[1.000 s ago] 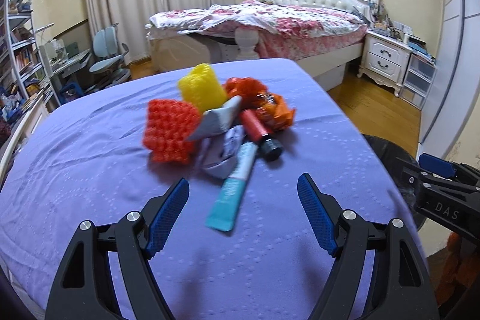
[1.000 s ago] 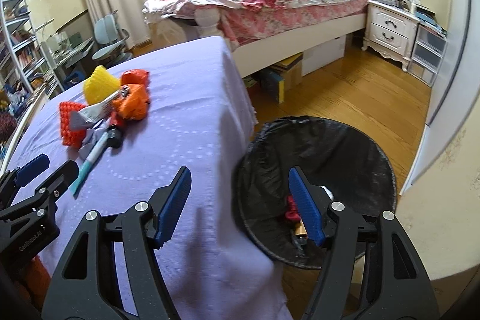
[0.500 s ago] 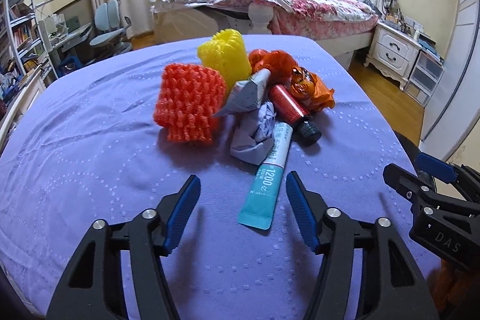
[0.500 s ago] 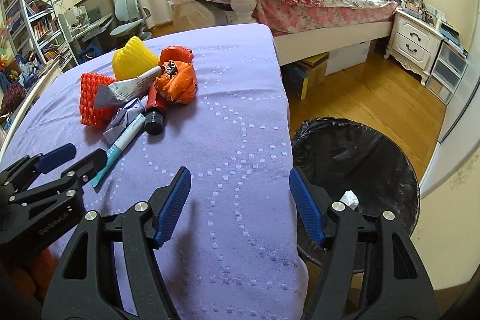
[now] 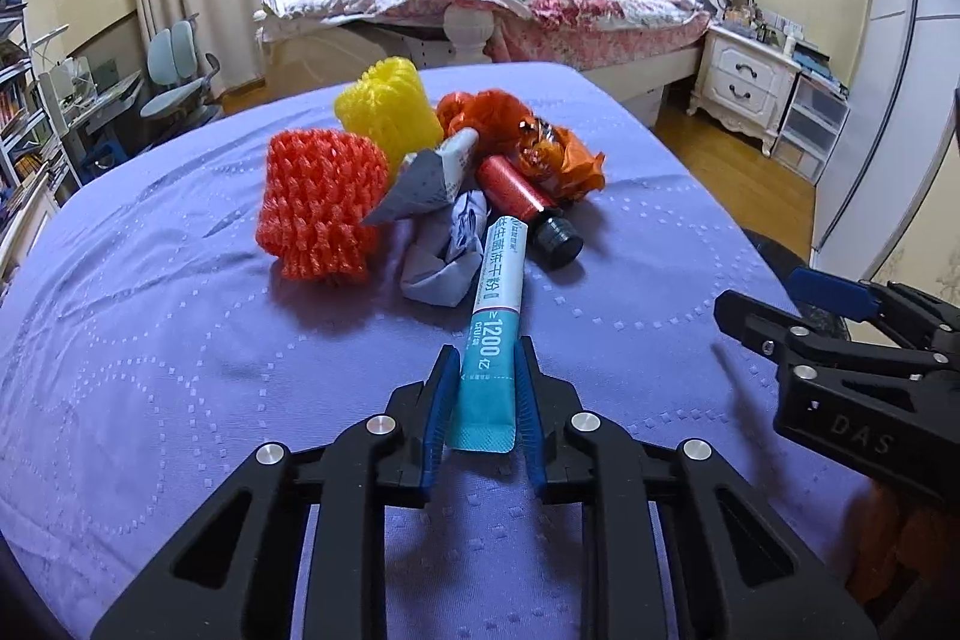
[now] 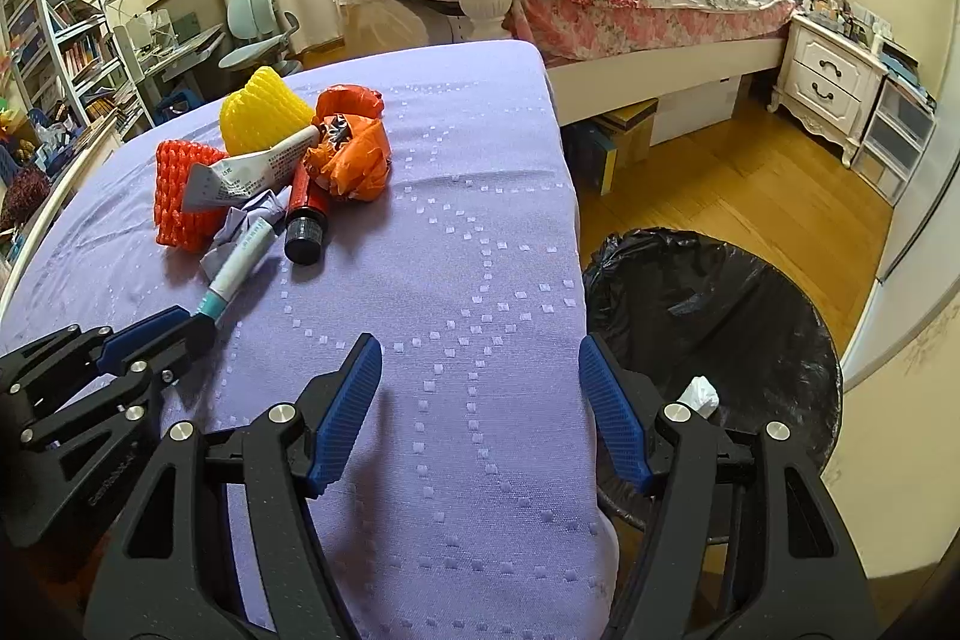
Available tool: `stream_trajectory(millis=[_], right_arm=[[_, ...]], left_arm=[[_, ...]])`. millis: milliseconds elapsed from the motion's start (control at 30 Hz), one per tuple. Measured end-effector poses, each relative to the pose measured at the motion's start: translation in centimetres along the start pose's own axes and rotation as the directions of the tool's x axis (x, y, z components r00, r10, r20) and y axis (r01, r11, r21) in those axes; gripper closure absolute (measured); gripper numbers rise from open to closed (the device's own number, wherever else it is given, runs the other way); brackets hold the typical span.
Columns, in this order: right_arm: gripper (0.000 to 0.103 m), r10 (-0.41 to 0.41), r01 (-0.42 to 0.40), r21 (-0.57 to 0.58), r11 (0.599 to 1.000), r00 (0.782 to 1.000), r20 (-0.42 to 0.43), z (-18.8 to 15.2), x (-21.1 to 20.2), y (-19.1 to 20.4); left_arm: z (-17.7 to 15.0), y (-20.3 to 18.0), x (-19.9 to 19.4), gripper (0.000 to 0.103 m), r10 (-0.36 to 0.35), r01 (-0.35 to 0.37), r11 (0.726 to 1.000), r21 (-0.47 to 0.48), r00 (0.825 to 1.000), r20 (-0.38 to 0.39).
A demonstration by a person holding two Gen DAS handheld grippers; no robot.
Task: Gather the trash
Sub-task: 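Grasp the orange crumpled bag with the right gripper while the left holds the teal tube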
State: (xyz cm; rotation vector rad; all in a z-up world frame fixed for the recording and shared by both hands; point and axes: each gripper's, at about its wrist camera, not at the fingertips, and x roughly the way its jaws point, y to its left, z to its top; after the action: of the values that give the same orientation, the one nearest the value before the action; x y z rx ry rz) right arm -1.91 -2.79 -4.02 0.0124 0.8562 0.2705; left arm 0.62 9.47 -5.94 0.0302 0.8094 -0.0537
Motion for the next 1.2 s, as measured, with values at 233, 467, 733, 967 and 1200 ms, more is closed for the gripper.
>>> stream_trajectory(millis=[233,467,733,967,1200], right_arm=[[0.036,0.001,-0.001,-0.009,1.0,1.0,0.008,0.1,-0.3,0.4],[0.036,0.022,-0.022,-0.049,0.999,1.0,0.002,0.4,0.1,2.0],[0.036,0.036,-0.036,-0.065,0.997,0.999,0.011,2.0,1.2,3.7],[0.036,0.033,-0.031,-0.075,0.997,0.999,0.023,3.8,2.1,5.1],[0.036,0.033,-0.031,-0.079,0.996,0.999,0.026,5.9,3.8,6.2]], left_arm=[[-0.3,0.8,-1.4,0.081,0.008,-0.006,0.999,-0.032,0.999,0.05],[-0.8,3.2,-2.3,0.081,0.06,-0.054,0.994,-0.096,0.996,0.06],[-1.0,6.9,-1.8,0.081,0.132,-0.124,0.978,-0.167,0.991,0.035],[-0.1,10.1,-0.8,0.081,0.188,-0.18,0.961,-0.208,0.982,0.019],[0.5,12.9,0.3,0.081,0.206,-0.201,0.945,-0.259,0.979,-0.009]])
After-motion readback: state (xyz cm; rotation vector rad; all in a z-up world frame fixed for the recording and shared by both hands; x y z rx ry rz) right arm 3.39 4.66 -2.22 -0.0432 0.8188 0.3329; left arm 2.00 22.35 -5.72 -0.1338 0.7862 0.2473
